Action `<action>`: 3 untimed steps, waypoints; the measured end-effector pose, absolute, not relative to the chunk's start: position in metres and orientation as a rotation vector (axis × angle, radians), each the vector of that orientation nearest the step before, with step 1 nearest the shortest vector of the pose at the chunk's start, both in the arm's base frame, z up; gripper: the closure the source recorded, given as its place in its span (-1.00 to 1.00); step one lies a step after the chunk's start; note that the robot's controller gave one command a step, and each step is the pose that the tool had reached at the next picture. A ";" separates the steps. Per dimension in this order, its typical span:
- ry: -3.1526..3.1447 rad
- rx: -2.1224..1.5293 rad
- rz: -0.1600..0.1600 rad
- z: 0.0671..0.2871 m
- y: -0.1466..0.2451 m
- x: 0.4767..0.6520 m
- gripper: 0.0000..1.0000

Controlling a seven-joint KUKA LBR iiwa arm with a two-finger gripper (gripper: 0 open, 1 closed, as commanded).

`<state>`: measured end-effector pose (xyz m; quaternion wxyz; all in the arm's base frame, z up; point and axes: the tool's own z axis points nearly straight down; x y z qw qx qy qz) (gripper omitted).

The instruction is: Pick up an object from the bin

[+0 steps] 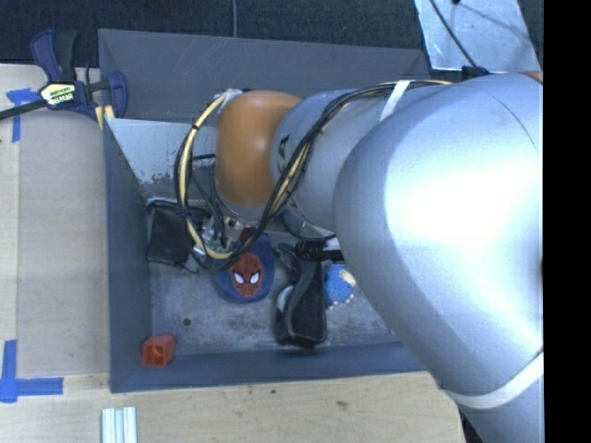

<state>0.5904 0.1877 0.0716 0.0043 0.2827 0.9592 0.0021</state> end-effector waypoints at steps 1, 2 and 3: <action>2.997 0.883 0.013 0.076 0.188 0.594 1.00; 2.996 0.913 0.004 0.211 0.107 0.597 1.00; 3.018 0.830 0.000 0.274 0.050 0.609 1.00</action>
Offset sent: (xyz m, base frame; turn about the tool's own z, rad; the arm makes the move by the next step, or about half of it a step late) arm 0.0000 0.0000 0.0000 0.0000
